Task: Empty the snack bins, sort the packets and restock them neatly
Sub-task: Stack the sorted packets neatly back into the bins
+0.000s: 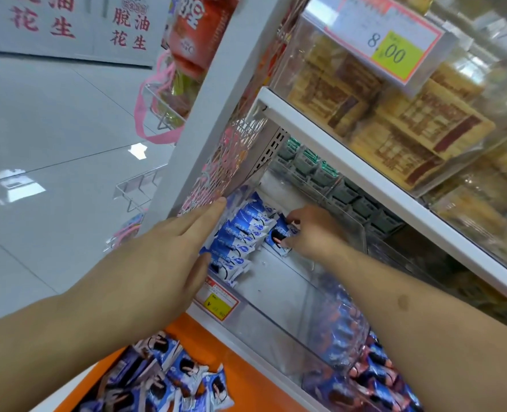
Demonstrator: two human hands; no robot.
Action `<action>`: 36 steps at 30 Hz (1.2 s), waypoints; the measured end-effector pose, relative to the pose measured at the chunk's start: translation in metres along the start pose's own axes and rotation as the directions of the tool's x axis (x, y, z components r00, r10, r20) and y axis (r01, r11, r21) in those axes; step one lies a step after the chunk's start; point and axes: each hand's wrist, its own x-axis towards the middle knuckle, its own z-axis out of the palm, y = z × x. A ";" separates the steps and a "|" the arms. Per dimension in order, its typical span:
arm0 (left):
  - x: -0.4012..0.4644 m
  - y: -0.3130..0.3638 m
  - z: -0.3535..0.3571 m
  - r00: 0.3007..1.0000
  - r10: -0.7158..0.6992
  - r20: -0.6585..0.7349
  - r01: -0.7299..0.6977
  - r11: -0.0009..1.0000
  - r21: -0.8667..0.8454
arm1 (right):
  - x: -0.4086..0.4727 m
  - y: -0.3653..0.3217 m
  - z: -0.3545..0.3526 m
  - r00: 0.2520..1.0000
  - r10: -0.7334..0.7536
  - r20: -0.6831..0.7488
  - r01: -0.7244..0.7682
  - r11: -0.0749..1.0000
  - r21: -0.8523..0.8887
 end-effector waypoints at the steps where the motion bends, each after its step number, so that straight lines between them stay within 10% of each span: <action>1: 0.000 0.000 0.002 0.998 -0.026 0.050 0.028 0.999 -0.044 | -0.001 0.001 0.000 1.000 0.001 0.002 -0.001 1.000 0.007; 10: -0.003 -0.003 0.001 0.999 -0.033 0.022 0.034 0.999 -0.032 | -0.036 0.004 -0.019 0.999 0.016 -0.044 -0.007 0.981 0.193; 18: -0.032 -0.012 -0.036 0.988 -0.099 0.123 0.096 0.995 0.028 | -0.197 -0.046 -0.044 0.944 -0.222 -0.243 0.318 0.806 0.499; 22: -0.060 -0.036 -0.029 0.903 -0.094 0.419 0.092 0.995 0.025 | -0.273 -0.078 0.003 0.929 -0.362 -0.071 0.304 0.644 0.702; 29: -0.096 -0.085 0.027 0.534 -0.111 0.838 -0.004 0.991 0.133 | -0.289 -0.103 0.164 0.802 -0.343 0.489 -0.067 0.761 0.645; 36: -0.084 -0.112 0.045 0.517 -0.191 0.834 0.089 0.981 0.170 | -0.267 -0.096 0.263 0.736 -0.183 0.652 -0.248 0.823 0.511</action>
